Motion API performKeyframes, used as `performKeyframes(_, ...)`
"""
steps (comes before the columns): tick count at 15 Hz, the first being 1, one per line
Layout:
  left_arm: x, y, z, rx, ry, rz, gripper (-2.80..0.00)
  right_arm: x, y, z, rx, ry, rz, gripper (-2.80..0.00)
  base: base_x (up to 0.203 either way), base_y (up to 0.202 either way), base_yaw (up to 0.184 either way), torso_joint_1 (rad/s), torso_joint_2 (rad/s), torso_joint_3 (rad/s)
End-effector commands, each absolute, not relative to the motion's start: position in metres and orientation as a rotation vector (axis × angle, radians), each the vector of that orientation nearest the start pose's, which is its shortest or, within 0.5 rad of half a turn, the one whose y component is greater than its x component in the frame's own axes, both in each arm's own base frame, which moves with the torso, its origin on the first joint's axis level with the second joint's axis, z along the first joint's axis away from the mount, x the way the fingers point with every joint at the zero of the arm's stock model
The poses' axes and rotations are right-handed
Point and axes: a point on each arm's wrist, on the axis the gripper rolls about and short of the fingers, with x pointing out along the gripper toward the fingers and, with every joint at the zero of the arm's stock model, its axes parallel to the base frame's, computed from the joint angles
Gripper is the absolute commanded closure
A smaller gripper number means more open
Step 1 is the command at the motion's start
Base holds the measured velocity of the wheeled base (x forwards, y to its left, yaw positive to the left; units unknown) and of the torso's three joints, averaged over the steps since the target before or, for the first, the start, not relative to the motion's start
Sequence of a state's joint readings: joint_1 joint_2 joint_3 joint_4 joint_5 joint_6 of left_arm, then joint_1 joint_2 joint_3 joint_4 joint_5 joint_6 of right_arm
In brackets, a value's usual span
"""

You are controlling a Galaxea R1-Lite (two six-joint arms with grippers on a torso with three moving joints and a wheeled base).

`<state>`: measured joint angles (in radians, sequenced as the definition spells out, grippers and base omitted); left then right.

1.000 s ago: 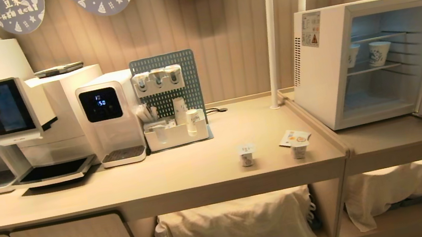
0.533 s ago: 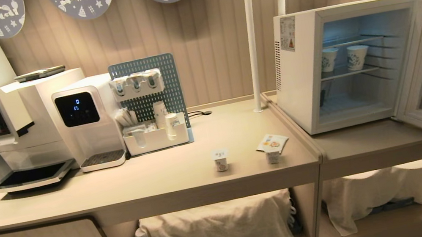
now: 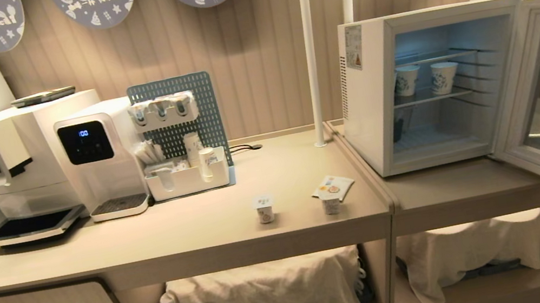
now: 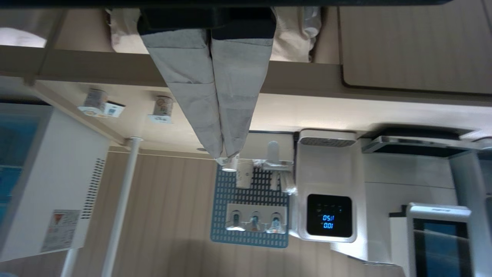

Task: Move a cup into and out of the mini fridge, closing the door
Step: Close the freezer door

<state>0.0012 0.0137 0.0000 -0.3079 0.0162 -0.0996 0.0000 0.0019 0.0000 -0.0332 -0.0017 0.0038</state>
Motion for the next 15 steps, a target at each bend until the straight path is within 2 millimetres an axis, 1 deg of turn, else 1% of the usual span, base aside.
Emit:
performKeyframes(1, -0.018, 0.0, 0.097, -0.098, -0.212, 0.008, 0.0, -0.021, 0.0, 0.074, 0.005, -0.011, 0.0, 0.0, 0.0, 0.0, 0.0, 0.0, 0.0, 0.0)
performKeyframes(3, -0.014, 0.0, 0.097, -0.093, -0.164, 0.011, 0.0, -0.021, 0.0, 0.074, 0.005, -0.011, -0.002, 0.0, 0.0, 0.0, 0.0, 0.0, 0.0, 0.0)
performKeyframes(4, -0.015, 0.0, 0.097, -0.093, -0.181, 0.01, 0.0, -0.021, 0.0, 0.074, 0.005, -0.011, -0.002, 0.0, 0.0, 0.0, 0.0, 0.0, 0.0, 0.0)
performKeyframes(6, -0.024, 0.0, 0.096, -0.093, -0.272, 0.005, 0.0, -0.021, 0.0, 0.074, 0.005, -0.011, -0.002, 0.0, 0.0, 0.0, 0.0, 0.0, 0.0, 0.0)
performKeyframes(10, -0.024, 0.0, 0.097, -0.094, -0.276, 0.003, 0.0, -0.021, 0.0, 0.074, 0.005, -0.011, 0.0, 0.0, 0.0, 0.0, 0.0, 0.0, 0.0, 0.0)
performKeyframes(12, -0.024, 0.0, 0.096, 0.004, -0.273, 0.001, 0.0, -0.021, 0.0, 0.074, 0.006, -0.011, -0.002, 0.0, 0.0, 0.0, 0.0, 0.0, 0.0, 0.0)
performKeyframes(13, -0.024, 0.0, 0.097, 0.021, -0.276, -0.005, 0.0, -0.021, 0.0, 0.074, 0.006, -0.011, -0.002, 0.0, 0.0, 0.0, 0.0, 0.0, 0.0, 0.0)
performKeyframes(15, -0.024, 0.0, 0.097, -0.033, -0.278, -0.01, 0.0, -0.021, 0.0, 0.074, 0.006, -0.011, -0.002, 0.0, 0.0, 0.0, 0.0, 0.0, 0.0, 0.0)
